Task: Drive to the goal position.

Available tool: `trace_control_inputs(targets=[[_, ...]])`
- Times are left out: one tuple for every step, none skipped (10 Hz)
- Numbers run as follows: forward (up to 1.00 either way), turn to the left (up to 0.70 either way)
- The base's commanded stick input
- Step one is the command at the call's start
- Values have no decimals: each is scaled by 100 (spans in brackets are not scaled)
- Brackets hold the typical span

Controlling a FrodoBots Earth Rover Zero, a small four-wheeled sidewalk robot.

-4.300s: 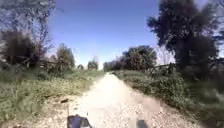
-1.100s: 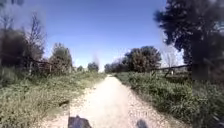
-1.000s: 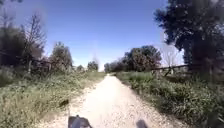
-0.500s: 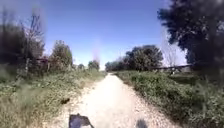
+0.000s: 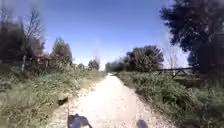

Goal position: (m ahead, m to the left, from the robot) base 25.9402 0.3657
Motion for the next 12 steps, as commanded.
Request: trace_control_inputs(targets=[[50,0],[50,0],[50,0],[50,0],[50,0],[50,0],[50,0],[50,0],[50,0],[50,0],[50,0],[50,0]])
